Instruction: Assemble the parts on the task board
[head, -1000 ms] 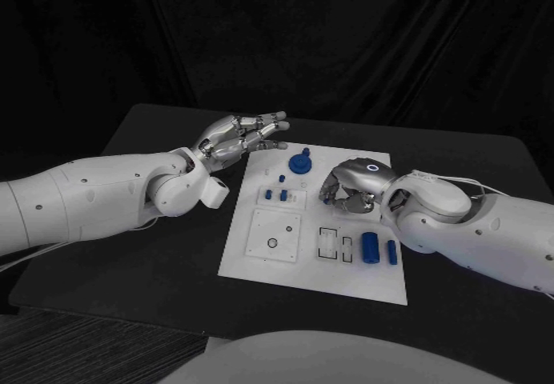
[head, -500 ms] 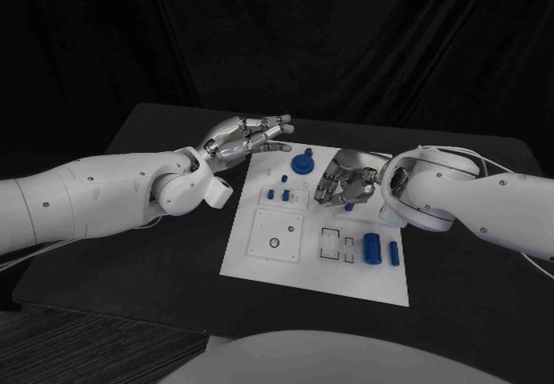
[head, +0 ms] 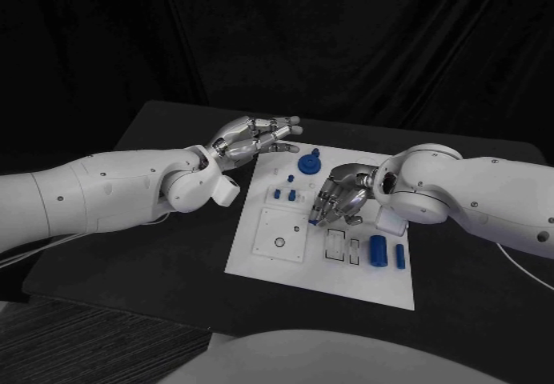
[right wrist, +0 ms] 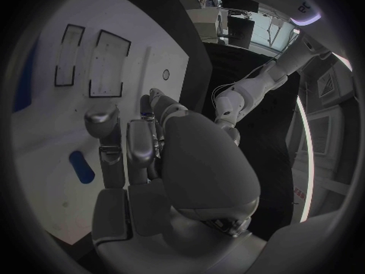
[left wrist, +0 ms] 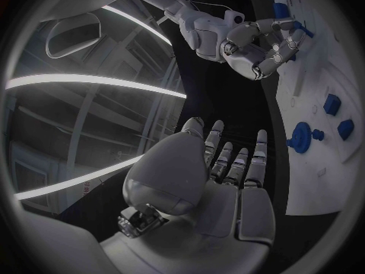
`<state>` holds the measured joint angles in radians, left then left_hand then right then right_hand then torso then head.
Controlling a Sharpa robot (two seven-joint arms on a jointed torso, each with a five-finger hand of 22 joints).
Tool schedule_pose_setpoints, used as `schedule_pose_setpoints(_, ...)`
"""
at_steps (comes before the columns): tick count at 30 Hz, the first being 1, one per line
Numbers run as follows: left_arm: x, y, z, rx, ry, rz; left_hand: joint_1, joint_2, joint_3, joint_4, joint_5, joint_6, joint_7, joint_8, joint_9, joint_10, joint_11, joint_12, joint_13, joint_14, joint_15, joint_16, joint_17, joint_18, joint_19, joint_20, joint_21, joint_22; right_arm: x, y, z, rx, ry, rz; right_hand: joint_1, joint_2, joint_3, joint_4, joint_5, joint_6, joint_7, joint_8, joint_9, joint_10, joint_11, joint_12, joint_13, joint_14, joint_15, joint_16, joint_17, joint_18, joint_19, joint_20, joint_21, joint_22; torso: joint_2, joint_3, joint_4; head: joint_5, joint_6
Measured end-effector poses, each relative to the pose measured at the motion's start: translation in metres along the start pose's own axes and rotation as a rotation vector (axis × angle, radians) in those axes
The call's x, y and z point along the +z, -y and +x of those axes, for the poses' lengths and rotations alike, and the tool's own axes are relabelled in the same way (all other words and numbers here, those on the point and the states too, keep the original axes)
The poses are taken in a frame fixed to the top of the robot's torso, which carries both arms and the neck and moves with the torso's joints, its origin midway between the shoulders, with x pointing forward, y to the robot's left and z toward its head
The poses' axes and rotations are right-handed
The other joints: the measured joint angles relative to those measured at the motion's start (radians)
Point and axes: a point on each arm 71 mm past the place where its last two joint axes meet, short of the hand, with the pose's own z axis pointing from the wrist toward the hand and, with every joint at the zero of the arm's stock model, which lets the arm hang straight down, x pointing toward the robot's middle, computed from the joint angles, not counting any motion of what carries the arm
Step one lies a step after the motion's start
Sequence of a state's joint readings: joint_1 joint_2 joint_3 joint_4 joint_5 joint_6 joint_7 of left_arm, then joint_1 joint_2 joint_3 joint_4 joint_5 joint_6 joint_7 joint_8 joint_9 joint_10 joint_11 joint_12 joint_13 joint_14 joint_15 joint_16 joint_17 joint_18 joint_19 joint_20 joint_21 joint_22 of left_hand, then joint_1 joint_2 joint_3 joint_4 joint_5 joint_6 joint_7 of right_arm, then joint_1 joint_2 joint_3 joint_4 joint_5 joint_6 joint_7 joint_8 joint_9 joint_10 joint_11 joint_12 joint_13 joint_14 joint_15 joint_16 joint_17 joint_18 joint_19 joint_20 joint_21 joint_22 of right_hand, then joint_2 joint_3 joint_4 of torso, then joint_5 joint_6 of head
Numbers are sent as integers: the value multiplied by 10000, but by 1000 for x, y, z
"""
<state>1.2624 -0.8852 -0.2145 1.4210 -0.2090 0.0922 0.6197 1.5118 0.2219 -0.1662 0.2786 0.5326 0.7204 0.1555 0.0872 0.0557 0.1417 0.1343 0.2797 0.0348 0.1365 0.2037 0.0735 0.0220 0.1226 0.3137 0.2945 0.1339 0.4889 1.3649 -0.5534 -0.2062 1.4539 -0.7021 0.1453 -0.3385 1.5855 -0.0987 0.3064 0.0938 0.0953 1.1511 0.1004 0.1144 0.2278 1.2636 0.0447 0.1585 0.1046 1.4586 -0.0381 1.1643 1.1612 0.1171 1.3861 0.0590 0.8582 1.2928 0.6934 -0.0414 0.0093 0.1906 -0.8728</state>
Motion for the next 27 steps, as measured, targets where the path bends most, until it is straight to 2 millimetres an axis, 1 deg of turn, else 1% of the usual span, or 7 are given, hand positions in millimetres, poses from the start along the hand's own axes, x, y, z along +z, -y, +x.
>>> schedule_pose_setpoints(5, 1, 0, 1, -9, -25, -27, 0, 0, 0, 0, 0, 0, 0, 0, 0, 2, 2, 1, 0, 0, 0, 0, 1, 0, 0, 0, 0, 0, 4, -2, 3, 270, -368, 283, 0, 0, 0, 0, 14, 0, 0, 0, 0, 0, 0, 0, 0, 0, 0, -107, -59, 0, -1, 0, -182, 0, 9, 0, 0, 71, 0)
schedule_pose_setpoints(12, 2, -1, 2, -20, -49, -57, 0, 0, 0, 0, 0, 0, 0, 0, 1, 17, 17, 108, 2, 1, 1, 0, 3, 0, 1, 0, 0, 0, 8, -4, 4, 469, -485, 589, -1, 0, 0, 0, 16, 0, 0, 0, 0, 1, 0, 0, 0, 0, 0, -108, -89, -1, -5, 3, -183, 0, 19, -3, -6, 112, 0)
schedule_pose_setpoints(14, 2, -1, 2, -22, -53, -65, 0, 0, 0, 0, 0, 0, 0, 0, 1, 18, 17, 108, 2, 1, 0, 0, 3, 0, 1, 0, 0, 0, 9, -5, 4, 504, -481, 643, -1, -1, 0, 0, 17, 0, 0, 0, 0, 1, 0, -1, 0, 0, 0, -107, -89, -1, -57, 48, -183, 0, 21, -4, -7, 111, 0)
schedule_pose_setpoints(15, 2, -1, 2, -23, -54, -70, 0, 0, 0, 0, 0, 1, 0, 0, 1, 18, 18, 108, 2, 1, 1, 0, 3, 0, 1, 0, 0, 0, 9, -6, 5, 526, -471, 670, -1, -1, 0, 0, 35, 0, 0, -1, 0, 1, 0, -1, 0, 0, 0, -107, -89, -2, -101, 4, -183, 0, 21, -4, -7, 102, 0)
schedule_pose_setpoints(19, 2, -1, 2, -24, -50, -81, 0, 0, 0, 0, 0, 1, 1, 0, 1, 19, 18, 108, 2, 1, 1, 0, 4, 0, 2, 0, 0, 0, 11, -8, 5, 621, -354, 764, -2, -1, 1, -1, 107, 0, 1, -1, 0, 1, 1, -6, 0, 0, 0, -107, -93, -2, -105, -1, -183, 0, 20, -4, -6, 97, 0)
schedule_pose_setpoints(20, 2, -1, 2, -24, -50, -83, 0, 0, 0, 0, 0, 1, 1, 0, 1, 19, 19, 109, 2, 1, 1, 0, 4, 0, 2, 0, 0, 0, 11, -8, 5, 646, -313, 788, -3, -2, 0, -1, 250, 0, 1, -1, 0, 2, 2, -8, 0, 0, 0, -107, -103, -2, -106, -1, -183, 0, 18, -4, -6, 108, 0)
schedule_pose_setpoints(27, 2, -1, 2, -24, -51, -92, 0, 0, 0, 1, 0, 1, 1, 1, 2, 36, 35, 109, 2, 2, 1, 0, 6, 0, 3, -1, 0, 0, 13, -12, 6, 792, -15, 954, -3, -2, 1, -1, 319, 1, 1, -1, -1, 17, 18, -67, 2, 0, 0, -107, -111, -1, -105, -1, -183, 0, 5, -4, -3, 168, 0)
